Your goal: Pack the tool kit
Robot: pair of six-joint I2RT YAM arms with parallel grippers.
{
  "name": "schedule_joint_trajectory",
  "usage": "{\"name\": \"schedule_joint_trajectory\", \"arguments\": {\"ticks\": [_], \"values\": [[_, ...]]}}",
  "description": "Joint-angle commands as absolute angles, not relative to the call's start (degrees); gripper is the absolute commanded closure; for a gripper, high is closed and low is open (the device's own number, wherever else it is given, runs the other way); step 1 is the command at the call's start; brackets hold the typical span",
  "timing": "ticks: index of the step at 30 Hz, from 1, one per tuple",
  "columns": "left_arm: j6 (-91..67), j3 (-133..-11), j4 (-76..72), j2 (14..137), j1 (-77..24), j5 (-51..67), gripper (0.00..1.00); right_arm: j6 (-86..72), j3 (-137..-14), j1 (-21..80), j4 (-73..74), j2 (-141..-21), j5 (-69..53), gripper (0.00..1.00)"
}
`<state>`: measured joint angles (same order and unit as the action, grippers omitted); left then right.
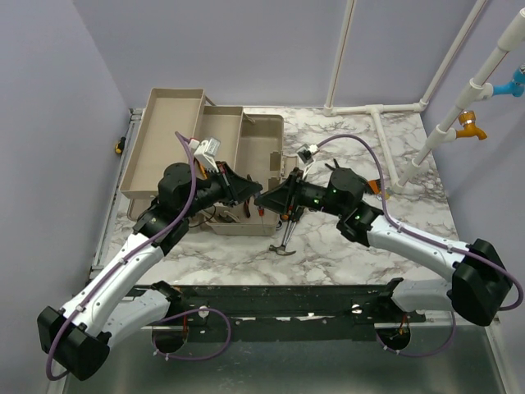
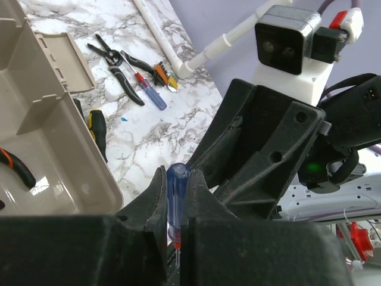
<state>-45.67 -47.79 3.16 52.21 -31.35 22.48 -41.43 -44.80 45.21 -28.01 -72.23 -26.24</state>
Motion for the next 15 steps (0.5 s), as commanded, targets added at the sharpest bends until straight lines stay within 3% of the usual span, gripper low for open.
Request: {"name": "schedule_joint_trajectory", "arguments": {"ticks": [1, 3, 6, 15], "values": [[-41.5, -50.6, 5.0, 51.5, -31.3, 20.7, 1.0, -40.5, -46.4, 46.0, -29.2, -71.6, -26.0, 0.45], [-39.0, -52.4, 8.5, 50.4, -30.2, 18.4, 1.0, -39.9, -45.3, 45.9, -28.1, -69.6, -22.9, 0.29], [-33.6, -57.6, 16.8, 49.7, -28.0, 14.8, 1.0, -38.3, -44.2, 46.0, -24.7, -66.2, -16.7, 0.16], [-10.7, -82.1, 42.2, 56.9, -25.6, -11.9, 1.0, -33.9, -44.2, 46.0, -9.7, -58.6, 4.1, 0.15]]}}
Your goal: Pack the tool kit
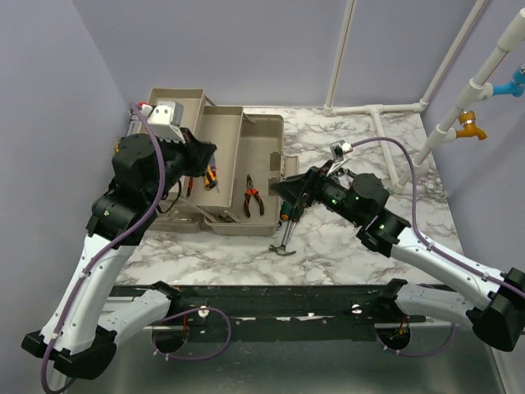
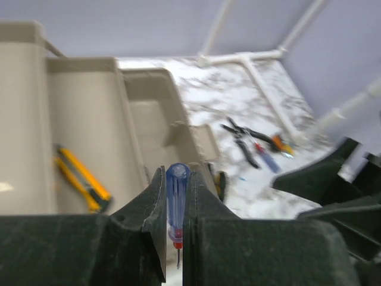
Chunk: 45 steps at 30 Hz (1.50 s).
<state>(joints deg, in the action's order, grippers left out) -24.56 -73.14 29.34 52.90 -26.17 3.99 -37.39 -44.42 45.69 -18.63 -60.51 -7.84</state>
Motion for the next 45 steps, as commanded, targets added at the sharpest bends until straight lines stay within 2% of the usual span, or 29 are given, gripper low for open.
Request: {"name": "schedule_joint_trajectory", "arguments": {"ticks": [1, 7, 10, 13, 18, 21, 22, 23, 28, 30, 33, 37, 40, 45], "values": [[-9.5, -84.1, 43.9, 58.2, -25.6, -14.8, 1.0, -33.3, -44.5, 46.0, -8.0, -58.1, 5.0, 0.15], [3.1, -89.6, 44.7, 66.5, -25.5, -31.1, 1.0, -31.2, -47.8, 46.0, 6.8, -54.5, 17.3, 0.14], [6.1, -89.6, 44.1, 70.5, -24.6, -36.8, 1.0, -32.8, -51.9, 45.9, 17.4, -56.5, 25.7, 0.1], [7.4, -88.7, 41.8, 72.9, -22.2, -37.3, 1.0, -34.2, -54.1, 45.9, 24.7, -58.3, 30.2, 0.1], [5.5, -88.6, 41.5, 76.1, -19.3, -33.5, 0.99, -36.6, -50.8, 45.9, 24.5, -54.8, 30.3, 0.09], [4.4, -87.7, 41.2, 77.5, -19.0, -32.0, 0.48, -39.6, -50.8, 45.9, 29.3, -54.3, 35.1, 0.05], [3.2, -88.0, 41.6, 78.0, -18.7, -31.1, 0.37, -40.7, -51.5, 45.8, 31.9, -54.8, 37.7, 0.02], [1.7, -88.4, 42.4, 78.2, -18.3, -29.5, 0.28, -41.4, -52.2, 45.7, 34.1, -55.9, 39.7, 0.01], [-4.4, -88.0, 42.8, 74.7, -17.7, -21.7, 0.02, -40.7, -56.3, 41.6, 40.8, -64.6, 41.7, 0.01], [-7.6, -85.5, 41.4, 71.2, -17.7, -17.6, 0.01, -38.6, -57.5, 37.8, 40.5, -68.4, 38.7, 0.02], [-8.7, -76.4, 32.8, 62.4, -18.2, -10.9, 0.02, -33.9, -58.2, 30.7, 35.4, -71.3, 33.3, 0.09], [-9.3, -67.7, 23.2, 53.0, -20.3, -8.8, 0.01, -29.6, -59.4, 20.1, 30.4, -76.7, 22.7, 0.13], [-9.2, -65.3, 20.2, 49.2, -23.2, -7.3, 0.02, -26.2, -60.2, 16.4, 27.4, -82.1, 15.2, 0.17], [-8.8, -63.7, 18.4, 46.8, -26.2, -6.1, 0.01, -22.7, -64.4, 16.0, 27.1, -93.1, 18.2, 0.23]]}}
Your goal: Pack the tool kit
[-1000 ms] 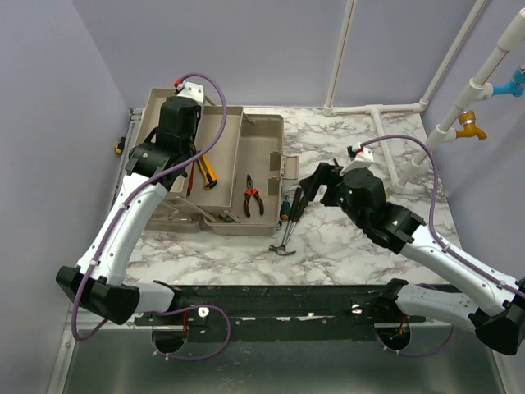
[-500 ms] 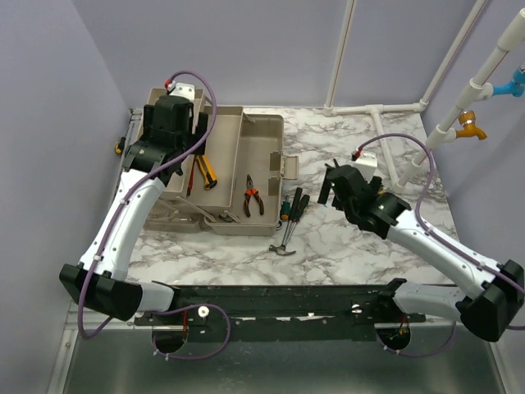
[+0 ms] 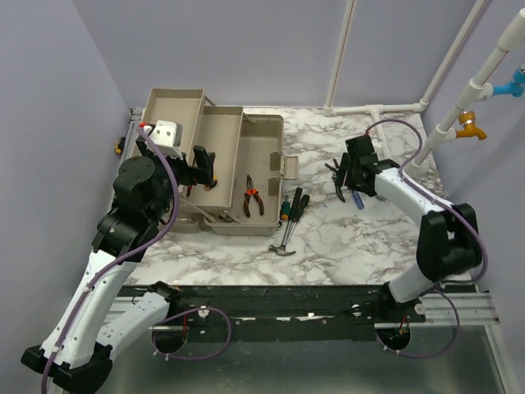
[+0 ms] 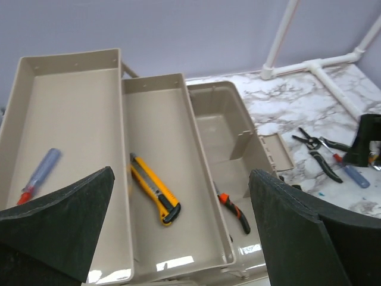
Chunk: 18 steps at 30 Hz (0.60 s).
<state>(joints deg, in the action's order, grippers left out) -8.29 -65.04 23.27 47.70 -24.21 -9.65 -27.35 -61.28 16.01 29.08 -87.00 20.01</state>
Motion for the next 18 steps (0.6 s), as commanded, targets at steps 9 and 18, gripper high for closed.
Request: {"name": "schedule_joint_trajectory", "arguments": {"ticks": [9, 18], "values": [[-8.0, -63.1, 17.9, 45.3, -27.4, -5.4, 0.01, -21.5, -66.0, 13.8, 26.2, -102.6, 22.1, 0.32], [-8.1, -63.3, 18.3, 46.1, -27.4, -4.3, 0.02, -22.8, -62.4, 12.8, 23.3, -105.4, 19.1, 0.65]]}}
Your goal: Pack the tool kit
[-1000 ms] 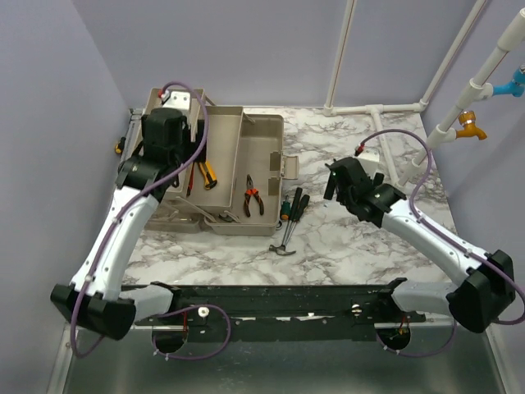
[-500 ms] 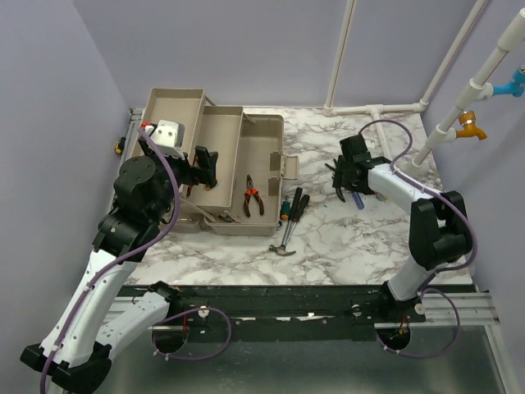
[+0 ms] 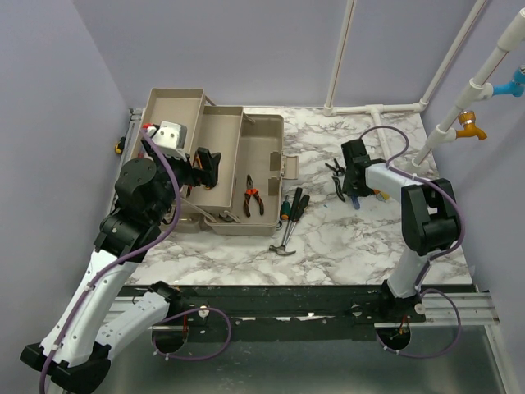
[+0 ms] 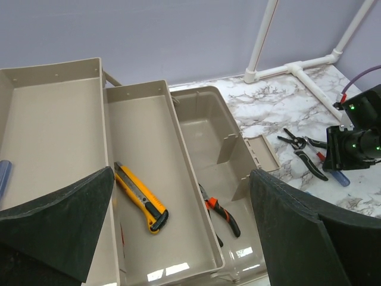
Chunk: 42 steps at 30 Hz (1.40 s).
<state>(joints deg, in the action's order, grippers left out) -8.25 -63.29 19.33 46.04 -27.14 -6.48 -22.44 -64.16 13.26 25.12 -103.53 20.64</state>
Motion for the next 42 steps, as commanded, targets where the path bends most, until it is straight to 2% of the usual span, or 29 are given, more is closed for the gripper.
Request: {"name": "schedule_joint_trajectory", "arguments": {"ticks": [1, 4, 6, 13, 18, 22, 27, 31, 34, 42], "values": [[-8.2, -63.4, 18.3, 46.1, -27.4, -4.1, 0.01, -22.8, -62.3, 12.8, 23.2, -105.2, 18.0, 0.72], [-8.1, -63.4, 18.2, 46.5, -27.4, -2.5, 0.01, -22.7, -62.2, 12.8, 23.1, -103.7, 15.2, 0.93], [-7.8, -63.2, 17.9, 46.9, -27.4, -0.1, 0.02, -22.6, -62.3, 12.8, 23.5, -101.8, 14.1, 0.99], [-13.1, -63.9, 17.0, 50.1, -27.4, 14.9, 0.01, -23.5, -62.7, 12.8, 24.0, -89.1, 4.4, 0.99], [-24.4, -62.9, 13.7, 52.9, -27.9, 25.5, 0.02, -27.7, -62.0, 12.8, 19.0, -79.5, -10.8, 0.99], [-29.4, -60.3, 9.4, 55.6, -31.6, 26.5, 0.05, -37.3, -58.8, 12.8, 7.7, -73.3, -25.5, 0.99], [-33.4, -60.1, 5.4, 59.5, -35.1, 28.0, 0.12, -54.6, -50.7, 12.8, -18.5, -68.9, -39.8, 0.99], [-35.2, -61.0, 2.3, 62.5, -37.0, 28.9, 0.16, -62.4, -46.7, 13.1, -30.1, -67.4, -42.8, 0.99], [-35.8, -62.6, 1.5, 65.0, -37.9, 29.0, 0.17, -63.8, -46.6, 13.7, -31.6, -66.8, -43.9, 0.99], [-39.3, -67.0, -2.5, 72.9, -39.2, 31.7, 0.28, -65.2, -46.5, 14.8, -33.2, -65.0, -44.8, 0.99]]}}
